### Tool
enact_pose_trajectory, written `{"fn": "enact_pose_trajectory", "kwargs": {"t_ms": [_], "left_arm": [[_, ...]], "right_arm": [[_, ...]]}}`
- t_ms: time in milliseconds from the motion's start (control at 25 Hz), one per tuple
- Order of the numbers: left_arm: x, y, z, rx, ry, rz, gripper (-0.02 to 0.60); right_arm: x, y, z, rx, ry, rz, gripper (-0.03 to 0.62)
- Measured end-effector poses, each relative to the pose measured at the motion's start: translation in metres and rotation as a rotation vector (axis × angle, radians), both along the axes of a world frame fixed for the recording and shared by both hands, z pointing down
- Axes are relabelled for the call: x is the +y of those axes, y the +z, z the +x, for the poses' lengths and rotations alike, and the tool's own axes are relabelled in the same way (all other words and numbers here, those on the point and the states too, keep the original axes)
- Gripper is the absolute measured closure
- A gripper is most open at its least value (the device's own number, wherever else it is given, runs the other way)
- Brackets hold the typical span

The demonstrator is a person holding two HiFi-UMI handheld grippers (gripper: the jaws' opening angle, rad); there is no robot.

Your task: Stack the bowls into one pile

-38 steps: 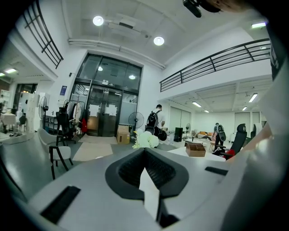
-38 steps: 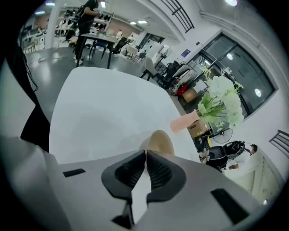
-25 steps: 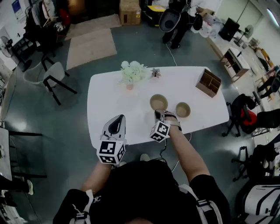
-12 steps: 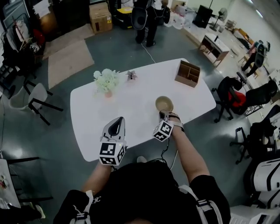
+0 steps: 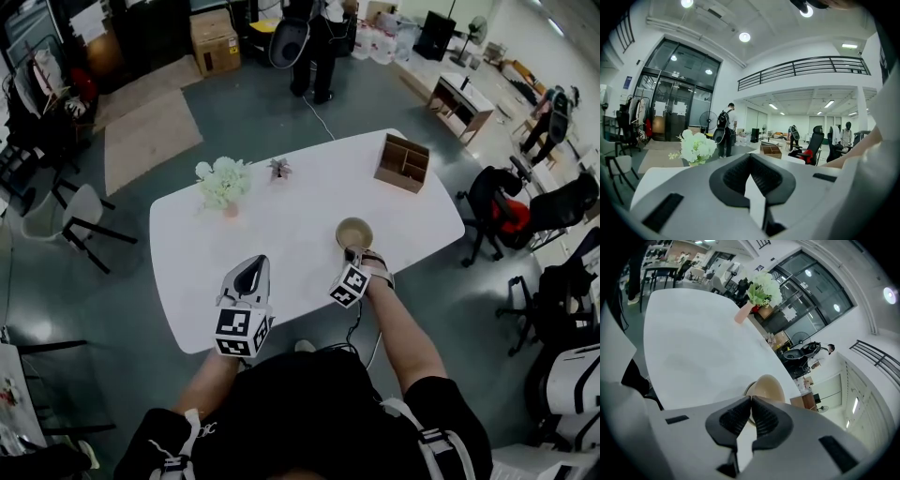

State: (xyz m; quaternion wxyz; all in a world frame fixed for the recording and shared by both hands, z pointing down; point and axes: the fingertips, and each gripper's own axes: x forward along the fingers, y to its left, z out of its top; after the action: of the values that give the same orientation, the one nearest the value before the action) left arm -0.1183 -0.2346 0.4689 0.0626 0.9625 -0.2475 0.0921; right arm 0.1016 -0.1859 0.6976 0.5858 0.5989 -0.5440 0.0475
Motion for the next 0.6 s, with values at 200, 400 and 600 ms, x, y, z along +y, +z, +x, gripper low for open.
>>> {"fn": "enact_pose_trajectory", "kwargs": {"t_ms": [200, 400, 600], "left_arm": [[-0.004, -0.004, -0.004, -0.004, -0.018, 0.002, 0.568], [-0.004, -0.005, -0.006, 0.006, -0.020, 0.003, 0.568], [-0.004, -0.013, -0.008, 0.023, -0.033, 0.026, 0.568]], "right_arm": [[-0.009, -0.018, 0.005, -0.031, 0.056, 0.069, 0.481], [-0.017, -0.067, -0.003, -0.192, 0.151, 0.304, 0.447], [-0.010, -0.164, -0.017, -0.388, 0.249, 0.745, 0.454]]}}
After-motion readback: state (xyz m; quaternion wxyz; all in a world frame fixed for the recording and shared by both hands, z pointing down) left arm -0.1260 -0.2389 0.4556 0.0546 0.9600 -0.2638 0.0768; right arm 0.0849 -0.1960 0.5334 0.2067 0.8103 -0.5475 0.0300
